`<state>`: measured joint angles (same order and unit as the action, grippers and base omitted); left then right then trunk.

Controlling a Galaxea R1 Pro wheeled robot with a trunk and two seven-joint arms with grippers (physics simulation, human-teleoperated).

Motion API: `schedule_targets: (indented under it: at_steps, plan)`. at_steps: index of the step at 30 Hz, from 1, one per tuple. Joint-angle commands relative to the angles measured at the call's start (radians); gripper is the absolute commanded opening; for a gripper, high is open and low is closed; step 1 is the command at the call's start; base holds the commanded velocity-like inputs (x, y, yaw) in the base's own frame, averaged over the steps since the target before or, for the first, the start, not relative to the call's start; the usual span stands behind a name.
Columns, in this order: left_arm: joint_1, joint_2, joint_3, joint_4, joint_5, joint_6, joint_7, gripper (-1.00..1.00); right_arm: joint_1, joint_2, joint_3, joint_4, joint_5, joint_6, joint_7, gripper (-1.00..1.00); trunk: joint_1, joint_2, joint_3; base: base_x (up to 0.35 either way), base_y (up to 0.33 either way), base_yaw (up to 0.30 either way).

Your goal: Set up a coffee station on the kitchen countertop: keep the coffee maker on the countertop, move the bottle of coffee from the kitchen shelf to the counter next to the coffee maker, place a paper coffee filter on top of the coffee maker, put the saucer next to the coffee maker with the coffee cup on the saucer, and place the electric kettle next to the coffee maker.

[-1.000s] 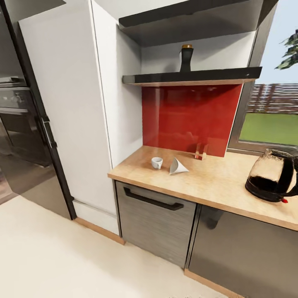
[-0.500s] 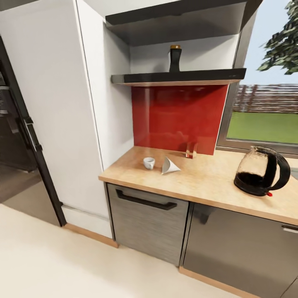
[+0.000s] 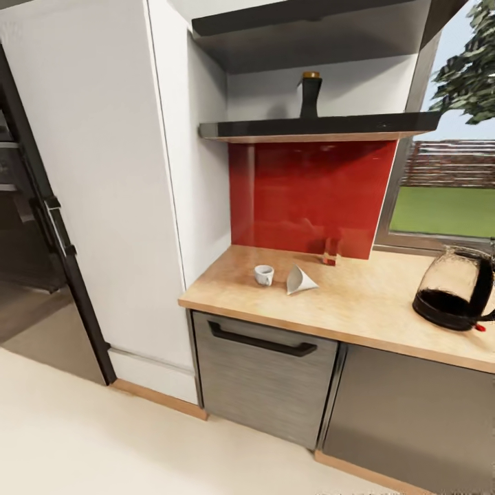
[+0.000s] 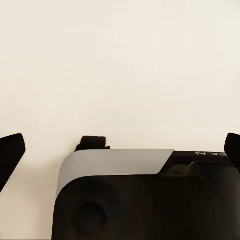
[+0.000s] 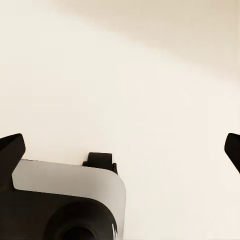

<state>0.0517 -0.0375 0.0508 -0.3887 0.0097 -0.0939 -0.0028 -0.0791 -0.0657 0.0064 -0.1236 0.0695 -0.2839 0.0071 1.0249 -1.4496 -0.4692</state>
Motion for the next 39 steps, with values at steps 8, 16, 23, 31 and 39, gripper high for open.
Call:
schedule_targets:
  at_steps: [8, 16, 23, 31, 39]
  plan:
    - [0.000, -0.001, 0.004, -0.001, 0.001, -0.001, 0.000, 1.00, -0.001, 0.000, 0.000, 0.001, 0.007, -0.003, 0.000, 1.00, 0.000, 0.000, -0.001, 0.019, 0.031, -0.251]
    - [0.000, -0.001, 0.004, -0.001, 0.001, -0.001, 0.000, 1.00, -0.001, 0.000, 0.000, 0.001, 0.007, -0.003, 0.000, 1.00, 0.000, 0.000, -0.001, 0.001, 0.002, -0.277]
    - [0.000, -0.001, 0.005, -0.001, 0.001, -0.001, 0.000, 1.00, -0.001, 0.000, 0.000, 0.001, 0.007, -0.003, 0.000, 1.00, 0.000, 0.000, -0.001, 0.000, 0.000, -0.278]
    - [0.000, 0.001, 0.006, -0.001, 0.001, -0.001, 0.000, 1.00, -0.001, 0.000, 0.000, 0.001, 0.007, -0.003, 0.000, 1.00, 0.000, 0.000, -0.001, 0.000, 0.116, -0.142]
    - [0.000, 0.001, 0.006, 0.000, 0.001, -0.001, 0.000, 1.00, -0.001, 0.000, 0.000, 0.001, 0.007, -0.003, 0.000, 1.00, 0.000, 0.000, -0.001, 0.000, 0.290, -0.010]
